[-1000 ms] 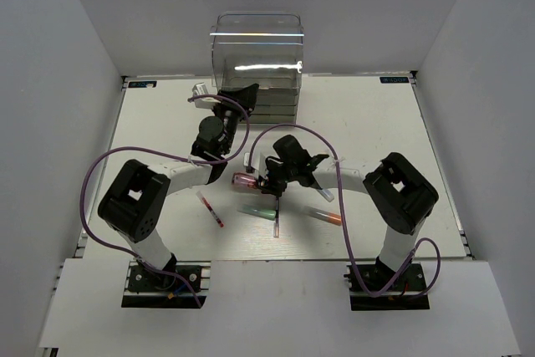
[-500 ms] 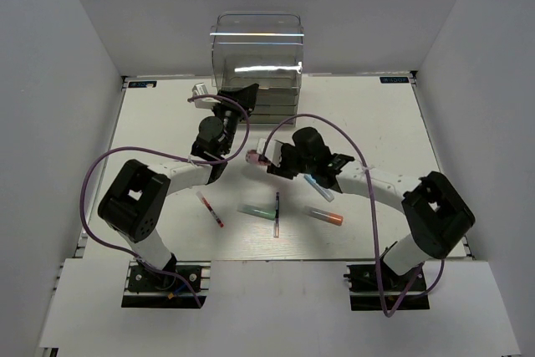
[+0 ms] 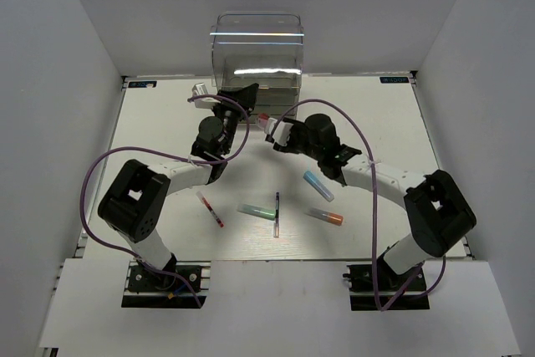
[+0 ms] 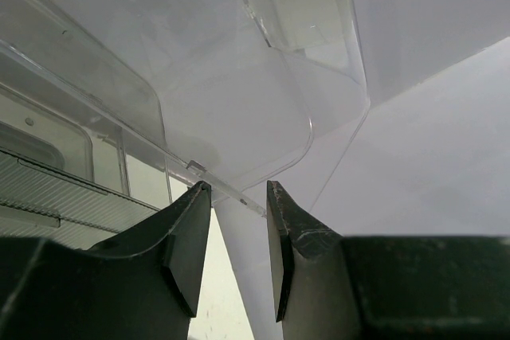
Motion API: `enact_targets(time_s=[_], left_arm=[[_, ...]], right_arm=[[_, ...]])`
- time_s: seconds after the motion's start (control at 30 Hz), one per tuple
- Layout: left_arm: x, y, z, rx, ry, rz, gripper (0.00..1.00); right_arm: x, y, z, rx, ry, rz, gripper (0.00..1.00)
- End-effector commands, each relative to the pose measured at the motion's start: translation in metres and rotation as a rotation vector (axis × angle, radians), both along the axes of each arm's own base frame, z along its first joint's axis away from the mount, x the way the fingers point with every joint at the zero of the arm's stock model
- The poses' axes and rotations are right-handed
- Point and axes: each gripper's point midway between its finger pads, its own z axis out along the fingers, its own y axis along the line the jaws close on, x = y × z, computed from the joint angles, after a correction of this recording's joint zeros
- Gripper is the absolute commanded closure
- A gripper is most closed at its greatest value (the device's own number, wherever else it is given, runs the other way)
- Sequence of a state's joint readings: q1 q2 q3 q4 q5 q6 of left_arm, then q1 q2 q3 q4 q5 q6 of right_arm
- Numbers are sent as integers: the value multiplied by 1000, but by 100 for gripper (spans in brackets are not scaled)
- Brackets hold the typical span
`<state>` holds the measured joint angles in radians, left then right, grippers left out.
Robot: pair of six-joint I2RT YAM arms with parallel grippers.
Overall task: Sort the stationery into containers
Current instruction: Pick up the stationery from the center of the board, then place the stationery in the storage box.
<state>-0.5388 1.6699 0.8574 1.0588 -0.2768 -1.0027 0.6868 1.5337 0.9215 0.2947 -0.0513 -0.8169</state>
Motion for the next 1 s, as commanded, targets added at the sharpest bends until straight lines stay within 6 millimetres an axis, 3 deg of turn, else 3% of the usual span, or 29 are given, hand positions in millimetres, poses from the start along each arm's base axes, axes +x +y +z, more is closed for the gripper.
enact_targets(time_s=[0.0, 0.13, 0.47, 0.53, 0.73, 0.97], left_arm=[[-11, 7, 36, -50, -91, 0, 56], [-11, 7, 36, -50, -91, 0, 56], [-10, 4, 36, -55, -91, -12, 56], [-8, 3, 36, -55, -91, -12, 56], [-6, 2, 32, -51, -83, -12, 56], [-6, 2, 32, -51, -83, -12, 56]], right_arm=[[37, 1, 78, 111, -238, -44, 100], [54, 0, 99, 129, -318, -53, 100], [85, 12, 122, 124, -425, -41, 100], [94, 15, 112, 104, -423, -44, 100], [124, 25, 110, 33, -498, -50, 100], [138, 28, 95, -32, -540, -52, 100]])
